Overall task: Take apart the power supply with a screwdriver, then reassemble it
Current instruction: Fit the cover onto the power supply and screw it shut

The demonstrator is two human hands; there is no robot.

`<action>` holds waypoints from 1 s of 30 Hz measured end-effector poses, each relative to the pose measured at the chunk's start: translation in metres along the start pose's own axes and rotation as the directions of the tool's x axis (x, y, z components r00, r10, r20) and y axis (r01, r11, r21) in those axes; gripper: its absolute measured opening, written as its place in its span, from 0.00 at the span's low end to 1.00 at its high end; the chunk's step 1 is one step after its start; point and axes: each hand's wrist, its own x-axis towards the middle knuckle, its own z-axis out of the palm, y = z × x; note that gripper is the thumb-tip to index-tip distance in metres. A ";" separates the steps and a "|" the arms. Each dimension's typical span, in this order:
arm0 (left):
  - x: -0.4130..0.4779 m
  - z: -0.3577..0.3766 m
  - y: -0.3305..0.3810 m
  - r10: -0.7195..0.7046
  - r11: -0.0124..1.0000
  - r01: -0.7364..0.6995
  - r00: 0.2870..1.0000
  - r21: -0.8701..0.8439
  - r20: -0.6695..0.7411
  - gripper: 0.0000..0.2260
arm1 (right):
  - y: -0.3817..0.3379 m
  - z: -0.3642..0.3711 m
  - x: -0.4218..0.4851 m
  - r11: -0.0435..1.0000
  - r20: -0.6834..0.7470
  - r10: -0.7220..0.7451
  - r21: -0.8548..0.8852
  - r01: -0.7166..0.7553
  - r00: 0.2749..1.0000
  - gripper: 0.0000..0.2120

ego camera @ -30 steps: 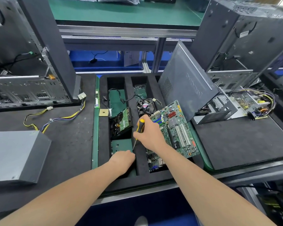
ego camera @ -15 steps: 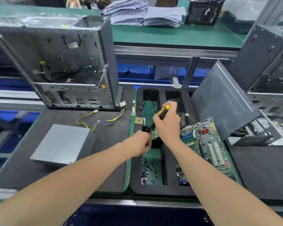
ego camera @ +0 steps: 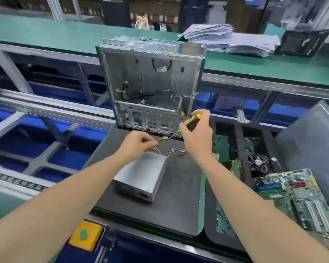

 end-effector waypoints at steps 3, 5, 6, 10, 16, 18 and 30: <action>0.003 -0.017 -0.024 0.044 0.999 -0.044 0.999 -0.030 0.004 0.07 | -0.006 0.024 -0.005 0.999 0.013 -0.027 0.026 0.027 1.000 0.17; 0.004 -0.026 -0.038 0.072 0.994 -0.070 0.997 -0.081 0.020 0.06 | -0.011 0.039 -0.007 0.998 0.016 -0.032 0.052 0.032 0.999 0.17; 0.005 -0.031 -0.043 0.084 0.992 -0.081 0.996 -0.101 0.021 0.06 | -0.013 0.046 -0.007 0.998 0.017 -0.023 0.065 0.022 1.000 0.17; 0.014 -0.047 -0.059 0.104 0.973 -0.101 0.995 -0.206 0.005 0.06 | -0.020 0.075 -0.007 0.996 0.022 0.006 0.090 -0.008 1.000 0.17; 0.025 -0.067 -0.082 0.070 0.926 -0.071 0.997 -0.370 -0.018 0.05 | -0.029 0.105 -0.006 0.993 0.000 0.013 0.118 -0.013 1.000 0.17; 0.028 -0.070 -0.088 0.059 0.914 -0.055 0.998 -0.401 -0.001 0.05 | -0.033 0.112 -0.006 0.993 0.027 0.016 0.119 -0.019 1.000 0.17; 0.041 -0.058 -0.106 0.061 0.826 -0.024 0.997 -0.564 0.047 0.05 | -0.033 0.121 -0.002 0.999 0.092 0.027 0.029 -0.029 0.995 0.15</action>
